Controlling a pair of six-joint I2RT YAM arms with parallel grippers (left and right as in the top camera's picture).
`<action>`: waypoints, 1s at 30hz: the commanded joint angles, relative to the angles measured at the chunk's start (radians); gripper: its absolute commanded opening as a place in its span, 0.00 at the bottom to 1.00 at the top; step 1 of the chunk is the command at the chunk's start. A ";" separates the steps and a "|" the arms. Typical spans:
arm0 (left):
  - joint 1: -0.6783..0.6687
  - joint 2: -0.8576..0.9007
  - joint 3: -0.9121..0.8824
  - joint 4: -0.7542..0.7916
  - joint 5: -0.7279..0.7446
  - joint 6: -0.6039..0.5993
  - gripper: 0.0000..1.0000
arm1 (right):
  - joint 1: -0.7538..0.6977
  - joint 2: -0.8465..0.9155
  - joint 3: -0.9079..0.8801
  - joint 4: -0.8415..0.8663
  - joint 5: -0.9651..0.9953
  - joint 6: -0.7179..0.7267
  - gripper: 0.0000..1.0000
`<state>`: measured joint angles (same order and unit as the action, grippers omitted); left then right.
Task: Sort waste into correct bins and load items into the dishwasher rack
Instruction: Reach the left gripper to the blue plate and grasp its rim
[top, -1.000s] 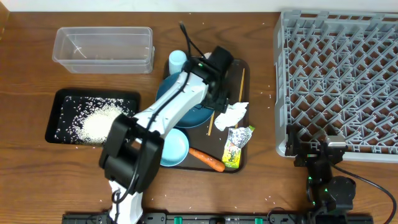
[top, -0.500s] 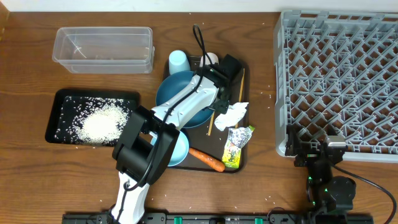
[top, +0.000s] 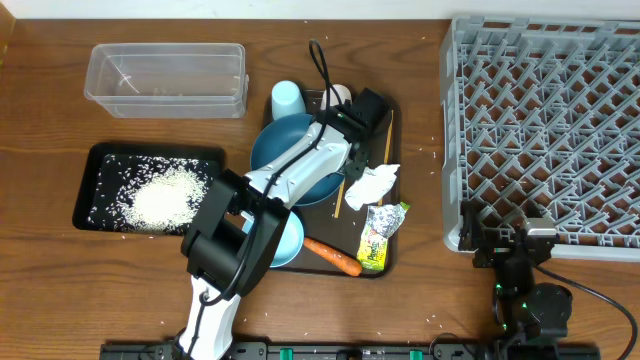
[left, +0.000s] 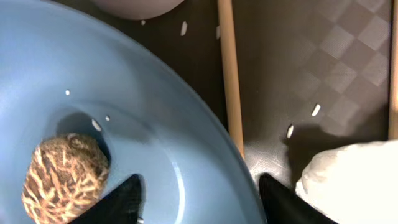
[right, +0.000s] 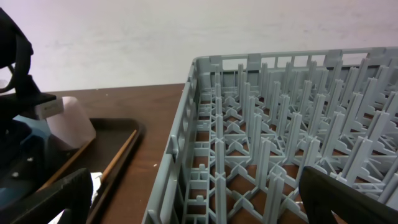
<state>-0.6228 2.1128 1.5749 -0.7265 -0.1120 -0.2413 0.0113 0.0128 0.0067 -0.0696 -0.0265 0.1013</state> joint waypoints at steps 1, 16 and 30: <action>0.004 0.016 -0.014 0.000 -0.012 0.000 0.52 | -0.017 -0.002 -0.001 -0.004 0.000 -0.010 0.99; 0.003 0.039 -0.020 -0.002 -0.007 0.000 0.52 | -0.017 -0.002 -0.001 -0.004 -0.001 -0.010 0.99; 0.003 0.034 -0.020 -0.009 -0.005 0.000 0.29 | -0.017 -0.002 -0.001 -0.004 -0.001 -0.010 0.99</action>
<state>-0.6247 2.1387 1.5635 -0.7284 -0.1040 -0.2394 0.0113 0.0128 0.0067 -0.0696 -0.0265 0.1013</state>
